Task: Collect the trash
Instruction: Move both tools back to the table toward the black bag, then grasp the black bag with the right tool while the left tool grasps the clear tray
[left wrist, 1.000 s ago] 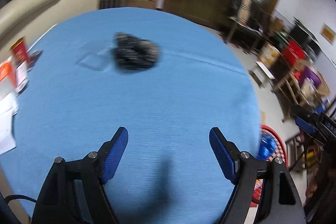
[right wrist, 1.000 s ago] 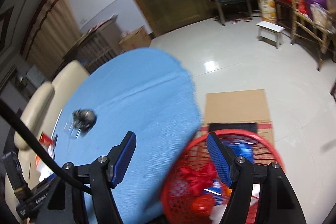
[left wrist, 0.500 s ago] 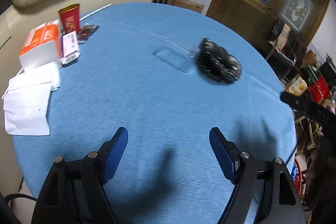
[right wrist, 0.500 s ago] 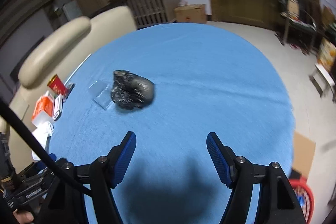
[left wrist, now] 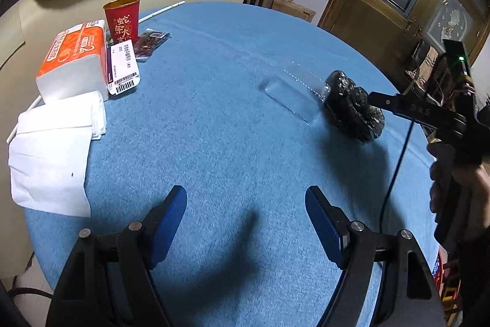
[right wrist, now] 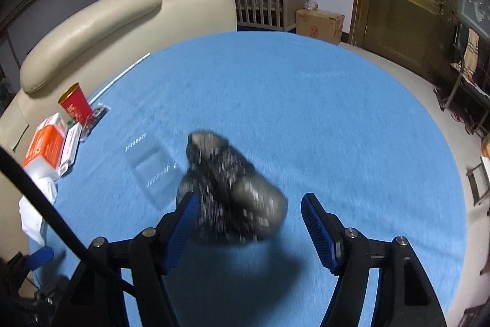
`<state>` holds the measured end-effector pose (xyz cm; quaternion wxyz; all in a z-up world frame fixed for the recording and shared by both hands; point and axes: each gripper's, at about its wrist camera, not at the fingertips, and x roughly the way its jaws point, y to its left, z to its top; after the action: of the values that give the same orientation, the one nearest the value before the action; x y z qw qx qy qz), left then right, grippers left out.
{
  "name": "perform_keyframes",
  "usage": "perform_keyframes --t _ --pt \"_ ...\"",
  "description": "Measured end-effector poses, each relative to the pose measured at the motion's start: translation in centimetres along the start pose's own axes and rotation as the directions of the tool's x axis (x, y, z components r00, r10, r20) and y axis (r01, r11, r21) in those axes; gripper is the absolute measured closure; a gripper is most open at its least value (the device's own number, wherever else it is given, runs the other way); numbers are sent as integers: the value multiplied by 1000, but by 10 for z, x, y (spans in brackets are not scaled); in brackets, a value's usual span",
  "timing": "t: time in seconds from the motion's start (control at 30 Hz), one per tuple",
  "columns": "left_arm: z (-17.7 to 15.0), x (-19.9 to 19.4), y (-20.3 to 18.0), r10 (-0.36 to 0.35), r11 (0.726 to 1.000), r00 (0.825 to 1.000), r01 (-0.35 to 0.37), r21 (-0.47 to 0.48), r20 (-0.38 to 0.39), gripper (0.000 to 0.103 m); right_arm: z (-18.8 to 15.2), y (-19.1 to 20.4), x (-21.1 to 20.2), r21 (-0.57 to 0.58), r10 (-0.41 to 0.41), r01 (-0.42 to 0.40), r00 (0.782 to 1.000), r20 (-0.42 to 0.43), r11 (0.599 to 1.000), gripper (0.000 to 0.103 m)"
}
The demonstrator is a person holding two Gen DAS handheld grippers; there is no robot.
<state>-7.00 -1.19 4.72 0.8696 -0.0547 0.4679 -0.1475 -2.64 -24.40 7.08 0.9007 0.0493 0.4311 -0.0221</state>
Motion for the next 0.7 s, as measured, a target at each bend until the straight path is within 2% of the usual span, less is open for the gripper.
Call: perform_keyframes --t 0.1,0.23,0.27,0.3,0.33,0.37,0.47,0.7 --pt "6 4 1 5 1000 1000 -5 -11 2 23 7 0 18 -5 8 -8 1000 -23 1000 30" --pt "11 6 -2 13 1000 1000 -13 -8 7 23 4 -4 42 34 57 -54 994 -90 998 30" --pt "12 7 -3 15 1000 1000 -15 -6 7 23 1 -6 45 41 60 -56 993 -99 998 33" --pt "12 9 -4 20 1000 1000 -20 -5 4 23 -2 -6 48 44 72 -68 992 -105 997 40" --pt "12 11 -6 23 1000 1000 -23 -3 1 23 -5 -7 49 43 78 -74 991 -108 996 56" --pt "13 13 -8 25 1000 1000 -25 -2 -2 23 -7 -8 47 42 78 -74 992 -102 996 59" --pt "18 18 -18 32 999 999 -32 6 3 23 -13 -15 41 66 94 -88 991 -91 994 62" --pt "45 41 -58 19 999 999 -17 -36 29 23 -31 -32 10 146 119 -114 993 -27 983 62"
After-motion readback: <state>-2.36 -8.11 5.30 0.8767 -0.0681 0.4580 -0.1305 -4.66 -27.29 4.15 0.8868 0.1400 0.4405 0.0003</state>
